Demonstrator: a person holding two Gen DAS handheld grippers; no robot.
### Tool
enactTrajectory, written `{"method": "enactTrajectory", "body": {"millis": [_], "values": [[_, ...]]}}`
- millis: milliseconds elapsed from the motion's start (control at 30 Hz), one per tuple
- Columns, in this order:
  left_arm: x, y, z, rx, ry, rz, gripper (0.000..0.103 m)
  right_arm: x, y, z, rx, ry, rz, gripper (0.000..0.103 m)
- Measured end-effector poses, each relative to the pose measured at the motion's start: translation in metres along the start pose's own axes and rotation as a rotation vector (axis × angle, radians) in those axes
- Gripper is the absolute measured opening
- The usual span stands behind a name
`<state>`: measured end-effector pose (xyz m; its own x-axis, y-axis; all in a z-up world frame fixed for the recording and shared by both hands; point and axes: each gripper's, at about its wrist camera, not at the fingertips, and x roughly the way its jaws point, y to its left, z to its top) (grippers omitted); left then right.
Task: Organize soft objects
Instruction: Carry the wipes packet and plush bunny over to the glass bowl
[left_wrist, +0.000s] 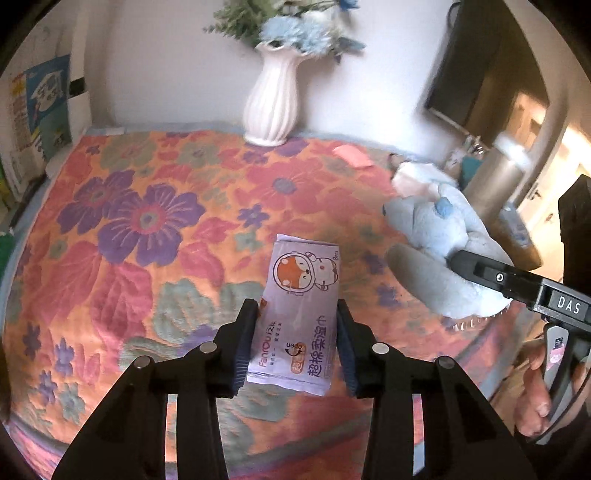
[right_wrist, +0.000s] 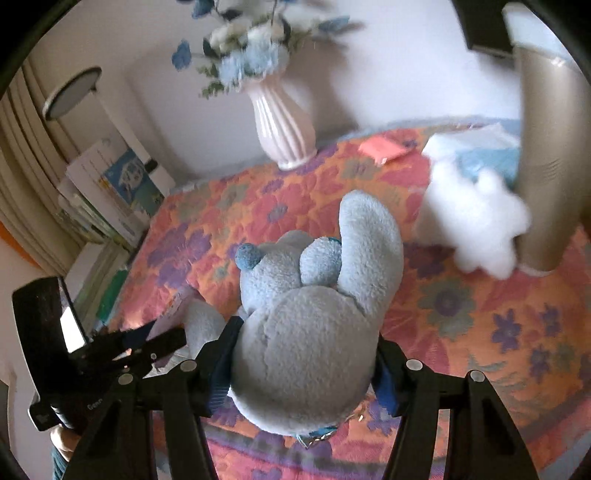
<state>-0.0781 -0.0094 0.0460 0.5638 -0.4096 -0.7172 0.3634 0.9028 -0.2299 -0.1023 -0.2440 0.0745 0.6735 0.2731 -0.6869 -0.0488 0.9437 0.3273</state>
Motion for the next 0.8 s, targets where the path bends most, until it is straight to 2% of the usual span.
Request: {"method": "enactTrajectory", "body": {"millis": [200, 433, 667, 800], "values": [[-0.010, -0.031, 0.004, 0.056, -0.032, -0.030, 0.037, -0.039, 0.000, -0.001, 0.004, -0.071, -0.019, 0.061], [-0.022, -0.071, 0.009, 0.129, -0.065, -0.081, 0.037, -0.082, -0.020, -0.003, 0.048, -0.156, -0.016, 0.061], [-0.027, -0.115, 0.022, 0.173, -0.103, -0.196, 0.037, -0.130, -0.060, -0.005, 0.121, -0.255, -0.043, 0.061], [-0.021, -0.143, 0.030, 0.204, -0.100, -0.236, 0.037, -0.159, -0.092, -0.010, 0.172, -0.312, -0.067, 0.061]]}}
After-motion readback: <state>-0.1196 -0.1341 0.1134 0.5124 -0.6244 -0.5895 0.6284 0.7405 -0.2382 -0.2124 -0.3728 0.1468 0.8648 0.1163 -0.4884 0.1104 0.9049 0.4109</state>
